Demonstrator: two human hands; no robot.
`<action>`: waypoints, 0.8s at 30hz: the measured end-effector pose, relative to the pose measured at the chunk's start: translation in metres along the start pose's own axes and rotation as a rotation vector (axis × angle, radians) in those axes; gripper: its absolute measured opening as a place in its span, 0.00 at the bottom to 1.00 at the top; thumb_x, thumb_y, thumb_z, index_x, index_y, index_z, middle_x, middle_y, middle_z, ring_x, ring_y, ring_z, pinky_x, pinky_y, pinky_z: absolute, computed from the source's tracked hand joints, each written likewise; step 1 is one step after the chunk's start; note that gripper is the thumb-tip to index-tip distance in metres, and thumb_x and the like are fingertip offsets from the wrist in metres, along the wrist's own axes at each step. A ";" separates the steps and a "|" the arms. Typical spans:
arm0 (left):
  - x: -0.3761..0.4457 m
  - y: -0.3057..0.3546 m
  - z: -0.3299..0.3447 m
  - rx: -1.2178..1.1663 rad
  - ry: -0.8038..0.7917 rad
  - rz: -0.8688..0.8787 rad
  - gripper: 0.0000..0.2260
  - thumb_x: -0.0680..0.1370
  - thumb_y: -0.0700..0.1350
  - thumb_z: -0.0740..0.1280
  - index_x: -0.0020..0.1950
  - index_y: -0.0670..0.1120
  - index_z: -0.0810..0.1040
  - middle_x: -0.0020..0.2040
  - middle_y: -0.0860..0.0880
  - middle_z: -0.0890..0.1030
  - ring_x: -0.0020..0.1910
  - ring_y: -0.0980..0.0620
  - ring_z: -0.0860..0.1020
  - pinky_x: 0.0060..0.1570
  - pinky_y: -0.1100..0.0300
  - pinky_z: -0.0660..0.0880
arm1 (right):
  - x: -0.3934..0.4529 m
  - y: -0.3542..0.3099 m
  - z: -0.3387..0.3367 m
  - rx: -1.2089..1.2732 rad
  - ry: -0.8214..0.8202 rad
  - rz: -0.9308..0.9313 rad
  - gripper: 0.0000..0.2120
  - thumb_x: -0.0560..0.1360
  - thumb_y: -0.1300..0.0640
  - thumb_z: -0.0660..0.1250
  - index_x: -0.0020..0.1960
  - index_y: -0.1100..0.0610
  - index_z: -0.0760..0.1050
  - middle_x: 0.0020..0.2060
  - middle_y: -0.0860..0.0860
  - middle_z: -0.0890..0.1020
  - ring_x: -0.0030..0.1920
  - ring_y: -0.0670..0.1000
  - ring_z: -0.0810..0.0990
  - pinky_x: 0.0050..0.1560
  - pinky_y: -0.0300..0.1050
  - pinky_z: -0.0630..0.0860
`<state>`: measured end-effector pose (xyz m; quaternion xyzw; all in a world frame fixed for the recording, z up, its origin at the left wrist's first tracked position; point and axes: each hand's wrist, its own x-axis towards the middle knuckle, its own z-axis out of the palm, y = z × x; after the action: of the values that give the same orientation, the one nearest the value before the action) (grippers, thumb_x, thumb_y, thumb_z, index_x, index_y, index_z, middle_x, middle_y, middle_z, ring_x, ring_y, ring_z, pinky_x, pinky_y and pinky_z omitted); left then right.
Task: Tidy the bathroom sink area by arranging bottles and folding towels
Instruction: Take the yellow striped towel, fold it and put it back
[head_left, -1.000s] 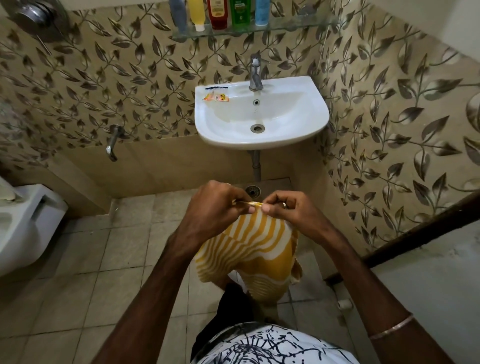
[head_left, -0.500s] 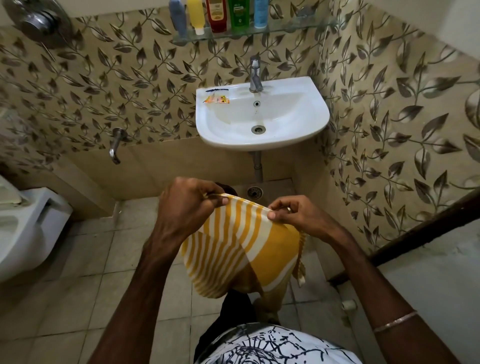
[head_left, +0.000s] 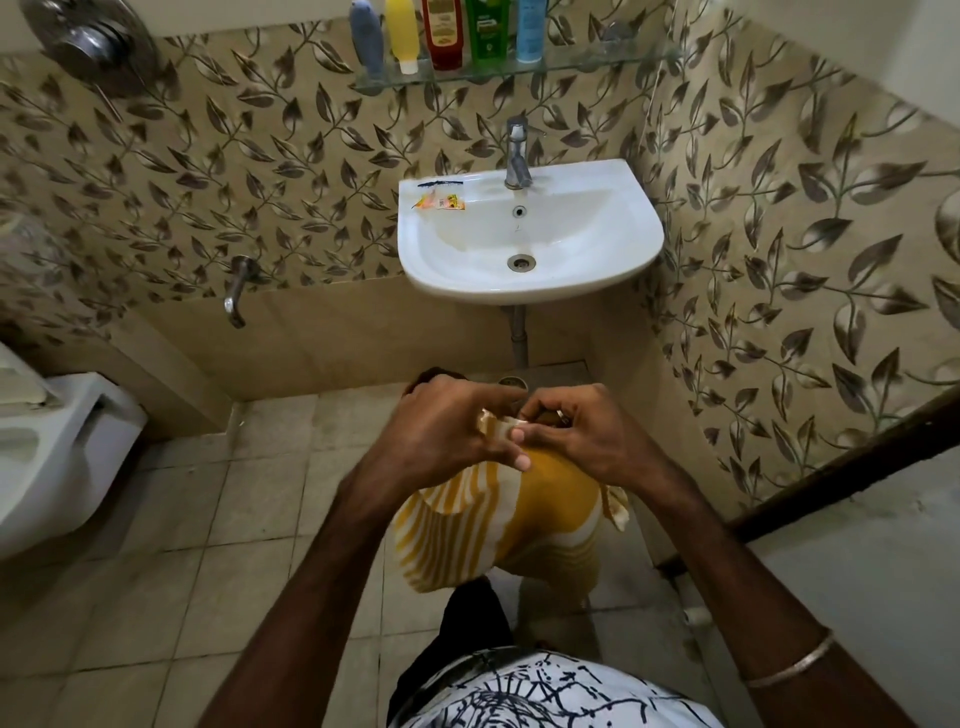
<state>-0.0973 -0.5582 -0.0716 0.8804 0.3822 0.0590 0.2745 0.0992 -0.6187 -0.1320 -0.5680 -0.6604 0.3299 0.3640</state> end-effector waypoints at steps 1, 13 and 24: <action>0.002 -0.002 0.003 0.011 0.026 0.019 0.28 0.67 0.59 0.77 0.66 0.56 0.78 0.59 0.53 0.84 0.57 0.55 0.81 0.54 0.51 0.80 | 0.000 -0.001 0.000 -0.001 -0.002 -0.006 0.11 0.74 0.45 0.71 0.49 0.51 0.83 0.44 0.45 0.84 0.46 0.43 0.82 0.47 0.53 0.82; -0.003 -0.011 -0.002 0.143 0.300 0.159 0.06 0.73 0.54 0.75 0.46 0.54 0.86 0.41 0.53 0.85 0.38 0.55 0.81 0.36 0.55 0.79 | 0.001 0.019 -0.008 0.080 -0.205 0.248 0.06 0.79 0.54 0.68 0.52 0.48 0.83 0.49 0.44 0.84 0.53 0.45 0.81 0.58 0.55 0.79; -0.015 -0.027 -0.022 0.201 0.386 0.088 0.06 0.74 0.52 0.74 0.47 0.52 0.87 0.40 0.51 0.85 0.36 0.53 0.80 0.34 0.58 0.77 | -0.004 0.012 -0.018 0.124 -0.196 0.230 0.14 0.72 0.41 0.68 0.52 0.48 0.82 0.48 0.44 0.84 0.48 0.41 0.82 0.50 0.42 0.78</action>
<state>-0.1317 -0.5437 -0.0658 0.8916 0.3928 0.1997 0.1044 0.1211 -0.6205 -0.1338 -0.5816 -0.6016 0.4632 0.2920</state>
